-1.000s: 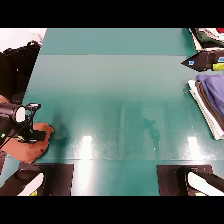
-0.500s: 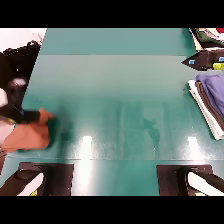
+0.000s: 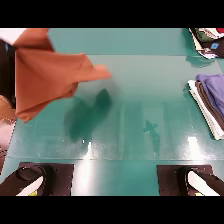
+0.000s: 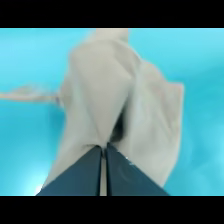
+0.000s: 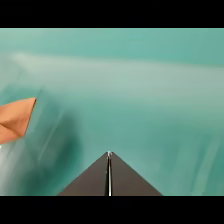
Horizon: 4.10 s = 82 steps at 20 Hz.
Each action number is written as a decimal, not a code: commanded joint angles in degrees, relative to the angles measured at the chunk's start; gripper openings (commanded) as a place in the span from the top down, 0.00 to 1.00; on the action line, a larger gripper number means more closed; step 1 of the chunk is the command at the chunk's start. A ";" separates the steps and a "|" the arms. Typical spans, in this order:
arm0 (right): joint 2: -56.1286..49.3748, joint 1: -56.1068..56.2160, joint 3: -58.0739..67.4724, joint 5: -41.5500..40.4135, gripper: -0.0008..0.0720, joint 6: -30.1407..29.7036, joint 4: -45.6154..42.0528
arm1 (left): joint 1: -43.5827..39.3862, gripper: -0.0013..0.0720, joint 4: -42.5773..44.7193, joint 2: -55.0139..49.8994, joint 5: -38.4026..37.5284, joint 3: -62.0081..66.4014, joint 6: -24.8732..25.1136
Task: Fold the shirts.
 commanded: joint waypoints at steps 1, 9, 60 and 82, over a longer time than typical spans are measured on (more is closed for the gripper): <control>3.32 -1.73 0.07 -4.52 0.96 0.00 -0.02 | -11.65 0.96 -0.31 -5.90 5.97 4.98 1.46; 5.97 -5.27 0.07 -2.95 0.96 0.00 -0.11 | -27.02 0.43 -10.78 -28.50 8.61 4.96 9.60; -19.69 13.35 -32.96 14.27 0.26 -4.48 3.85 | 8.50 0.95 -31.04 -33.57 15.26 -20.46 18.10; 8.92 1.73 5.38 7.87 0.96 -5.99 -2.19 | 8.50 0.95 -26.84 0.28 19.08 5.05 17.62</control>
